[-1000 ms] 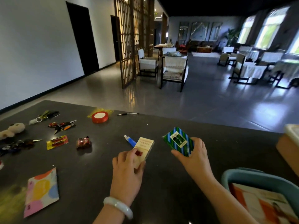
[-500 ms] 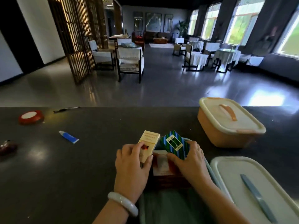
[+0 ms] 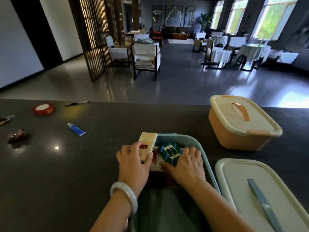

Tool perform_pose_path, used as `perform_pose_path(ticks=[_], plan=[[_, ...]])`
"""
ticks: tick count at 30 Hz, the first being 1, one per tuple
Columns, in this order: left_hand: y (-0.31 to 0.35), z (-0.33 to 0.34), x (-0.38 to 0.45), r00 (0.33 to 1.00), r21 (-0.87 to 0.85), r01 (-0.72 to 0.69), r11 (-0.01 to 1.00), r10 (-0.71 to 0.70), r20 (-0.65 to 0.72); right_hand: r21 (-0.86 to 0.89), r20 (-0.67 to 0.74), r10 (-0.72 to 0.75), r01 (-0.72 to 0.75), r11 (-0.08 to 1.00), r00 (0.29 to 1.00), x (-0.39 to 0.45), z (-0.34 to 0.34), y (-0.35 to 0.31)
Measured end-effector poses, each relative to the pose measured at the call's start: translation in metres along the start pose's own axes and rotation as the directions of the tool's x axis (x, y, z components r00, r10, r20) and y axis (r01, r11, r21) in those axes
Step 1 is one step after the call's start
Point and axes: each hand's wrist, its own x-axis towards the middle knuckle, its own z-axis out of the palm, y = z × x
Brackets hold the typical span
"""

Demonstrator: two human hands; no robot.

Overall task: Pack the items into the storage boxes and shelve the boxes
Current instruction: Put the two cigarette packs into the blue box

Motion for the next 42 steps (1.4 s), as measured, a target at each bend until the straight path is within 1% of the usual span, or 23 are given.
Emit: perform_pose_path(ticks=[3, 5, 7, 9, 10, 11, 13, 20, 24, 27, 29, 32, 34, 37, 42], plan=[[-0.004, 0.002, 0.002, 1.000, -0.006, 0.025, 1.000, -0.025, 0.014, 0.072, 0.077, -0.045, 0.040, 0.997, 0.996, 0.000, -0.002, 0.005], [-0.005, 0.003, 0.002, 1.000, 0.001, 0.024, 1.000, -0.024, 0.019, 0.104, 0.165, -0.136, 0.120, 0.987, 0.977, 0.003, -0.010, 0.013], [-0.006, 0.005, 0.003, 1.000, 0.015, 0.016, 1.000, -0.016, 0.010, 0.142, 0.305, -0.267, 0.233, 0.962, 0.914, 0.009, -0.022, 0.024], [-0.007, 0.006, 0.003, 1.000, 0.020, 0.009, 1.000, -0.009, 0.004, 0.203, 0.437, -0.364, 0.304, 0.931, 0.823, 0.014, -0.033, 0.033], [-0.007, 0.007, 0.003, 1.000, 0.016, 0.006, 1.000, -0.006, 0.005, 0.218, 0.472, -0.394, 0.329, 0.919, 0.788, 0.017, -0.036, 0.035], [-0.007, 0.008, 0.003, 1.000, 0.011, 0.004, 1.000, -0.004, 0.007, 0.213, 0.484, -0.416, 0.357, 0.909, 0.770, 0.020, -0.038, 0.036], [-0.008, 0.009, 0.003, 1.000, 0.011, -0.003, 1.000, 0.003, 0.006, 0.168, 0.467, -0.428, 0.397, 0.902, 0.774, 0.025, -0.039, 0.034], [-0.009, 0.010, 0.002, 0.999, 0.030, -0.041, 0.999, 0.041, -0.009, 0.040, 0.330, -0.421, 0.433, 0.901, 0.845, 0.022, -0.032, 0.038], [-0.010, 0.010, 0.002, 0.999, 0.035, -0.047, 0.998, 0.047, -0.011, -0.152, 0.223, -0.457, 0.494, 0.856, 0.861, 0.017, -0.033, 0.050], [-0.010, 0.010, 0.002, 0.999, 0.042, -0.051, 0.998, 0.052, -0.017, -0.224, 0.122, -0.493, 0.507, 0.832, 0.862, 0.014, -0.032, 0.061], [-0.010, 0.011, 0.002, 0.999, 0.051, -0.048, 0.998, 0.049, -0.020, -0.208, 0.112, -0.484, 0.497, 0.842, 0.868, 0.014, -0.033, 0.066], [-0.011, 0.011, 0.001, 0.999, 0.061, -0.045, 0.997, 0.047, -0.025, -0.111, 0.144, -0.459, 0.475, 0.873, 0.877, 0.015, -0.033, 0.071], [-0.011, 0.010, 0.001, 0.998, 0.069, -0.049, 0.996, 0.051, -0.025, -0.058, 0.132, -0.452, 0.462, 0.885, 0.882, 0.015, -0.032, 0.073], [-0.011, 0.009, -0.001, 0.997, 0.080, -0.066, 0.995, 0.068, -0.022, -0.031, 0.106, -0.435, 0.440, 0.897, 0.894, 0.014, -0.032, 0.073], [-0.010, 0.008, -0.003, 0.994, 0.113, -0.108, 0.988, 0.112, -0.022, -0.003, 0.103, -0.388, 0.391, 0.920, 0.916, 0.016, -0.035, 0.071]])
